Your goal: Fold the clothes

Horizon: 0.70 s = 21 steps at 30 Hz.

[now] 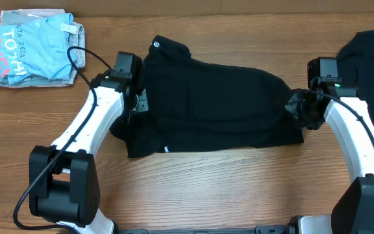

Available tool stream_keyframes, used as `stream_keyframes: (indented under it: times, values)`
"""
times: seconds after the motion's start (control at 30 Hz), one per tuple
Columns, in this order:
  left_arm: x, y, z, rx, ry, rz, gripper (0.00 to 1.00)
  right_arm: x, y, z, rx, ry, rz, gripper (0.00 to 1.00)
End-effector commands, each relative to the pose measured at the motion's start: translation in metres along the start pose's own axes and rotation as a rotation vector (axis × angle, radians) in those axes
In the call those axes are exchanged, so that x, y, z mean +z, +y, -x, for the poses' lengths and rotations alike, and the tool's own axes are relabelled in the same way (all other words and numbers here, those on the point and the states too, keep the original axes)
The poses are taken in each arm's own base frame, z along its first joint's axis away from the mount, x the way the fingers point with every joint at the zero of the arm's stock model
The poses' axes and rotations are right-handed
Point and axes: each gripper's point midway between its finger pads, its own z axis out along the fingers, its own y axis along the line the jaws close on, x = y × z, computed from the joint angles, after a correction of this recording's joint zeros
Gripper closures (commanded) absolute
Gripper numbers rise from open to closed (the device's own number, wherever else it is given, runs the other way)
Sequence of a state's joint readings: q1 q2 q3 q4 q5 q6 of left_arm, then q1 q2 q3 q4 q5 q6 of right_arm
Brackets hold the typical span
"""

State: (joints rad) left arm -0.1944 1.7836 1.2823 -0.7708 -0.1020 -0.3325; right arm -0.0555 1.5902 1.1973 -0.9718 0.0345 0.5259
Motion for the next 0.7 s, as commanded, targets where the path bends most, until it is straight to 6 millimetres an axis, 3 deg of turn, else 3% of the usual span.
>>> stream_keyframes:
  times: [0.0, 0.17, 0.23, 0.33, 0.43, 0.5, 0.67]
  values:
    - [-0.001, -0.001, 0.01, 0.103, -0.037, 0.003, 0.14, -0.008, 0.001, 0.008, 0.003, -0.05, 0.012, 0.0]
    - [-0.033, -0.002, 0.024, 0.159, -0.028, 0.01, 0.03, -0.02, 0.013, 0.018, -0.026, -0.071, 0.057, 0.0]
    - [-0.049, 0.004, 0.026, 0.161, -0.01, 0.042, 0.0, -0.03, 0.031, 0.02, -0.12, -0.065, 0.141, 0.0]
    - [-0.079, 0.025, 0.028, 0.092, 0.016, 0.144, 0.0, -0.055, 0.076, 0.013, -0.277, -0.036, 0.359, 0.0]
    - [-0.102, 0.053, 0.031, -0.018, 0.021, 0.238, 0.0, -0.071, 0.112, -0.003, -0.393, -0.007, 0.536, 0.0]
    - [-0.109, 0.073, 0.033, -0.076, 0.026, 0.262, 0.0, -0.076, 0.132, -0.017, -0.483, -0.001, 0.6, 0.06]
    - [-0.103, 0.108, 0.028, -0.246, 0.093, 0.179, 0.0, -0.084, 0.185, -0.063, -0.704, -0.024, 0.675, 0.09]
